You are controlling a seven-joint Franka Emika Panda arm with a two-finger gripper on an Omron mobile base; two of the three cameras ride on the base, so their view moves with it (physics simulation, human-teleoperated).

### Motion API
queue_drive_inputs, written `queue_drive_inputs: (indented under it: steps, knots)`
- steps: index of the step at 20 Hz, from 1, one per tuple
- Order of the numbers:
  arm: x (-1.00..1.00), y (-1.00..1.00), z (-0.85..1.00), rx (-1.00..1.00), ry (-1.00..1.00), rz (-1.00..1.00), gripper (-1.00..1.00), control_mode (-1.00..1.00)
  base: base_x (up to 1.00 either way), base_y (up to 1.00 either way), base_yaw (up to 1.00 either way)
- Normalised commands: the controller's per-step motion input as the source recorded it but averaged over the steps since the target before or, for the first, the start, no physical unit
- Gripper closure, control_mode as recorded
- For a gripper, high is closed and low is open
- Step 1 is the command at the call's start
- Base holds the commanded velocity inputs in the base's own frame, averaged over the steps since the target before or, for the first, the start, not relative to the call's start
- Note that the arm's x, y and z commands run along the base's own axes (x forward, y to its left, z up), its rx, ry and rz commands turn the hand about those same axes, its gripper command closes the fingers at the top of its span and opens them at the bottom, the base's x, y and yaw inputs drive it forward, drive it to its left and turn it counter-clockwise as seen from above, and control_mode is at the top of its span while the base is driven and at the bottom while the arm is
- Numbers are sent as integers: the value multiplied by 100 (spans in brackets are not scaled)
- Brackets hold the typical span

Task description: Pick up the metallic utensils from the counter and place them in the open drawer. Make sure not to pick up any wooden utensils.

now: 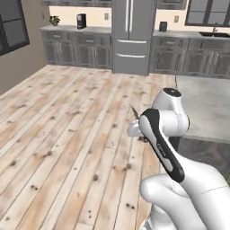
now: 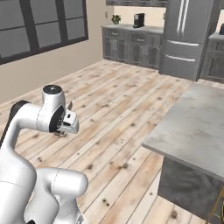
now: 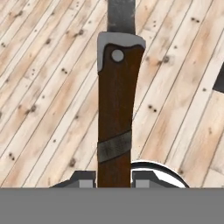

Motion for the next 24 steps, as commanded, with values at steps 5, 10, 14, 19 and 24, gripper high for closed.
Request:
queue_drive_inputs:
  steps: [5,10,14,19,24]
  knots:
    - [0,0,0,0,0,0,100,100,100,100,-41]
    - [0,0,0,0,0,0,100,100,100,100,-35]
    - [0,0,0,0,0,0,100,100,100,100,-35]
    - [0,0,0,0,0,0,100,100,100,100,-33]
    - [0,0,0,0,0,0,100,100,100,100,-29]
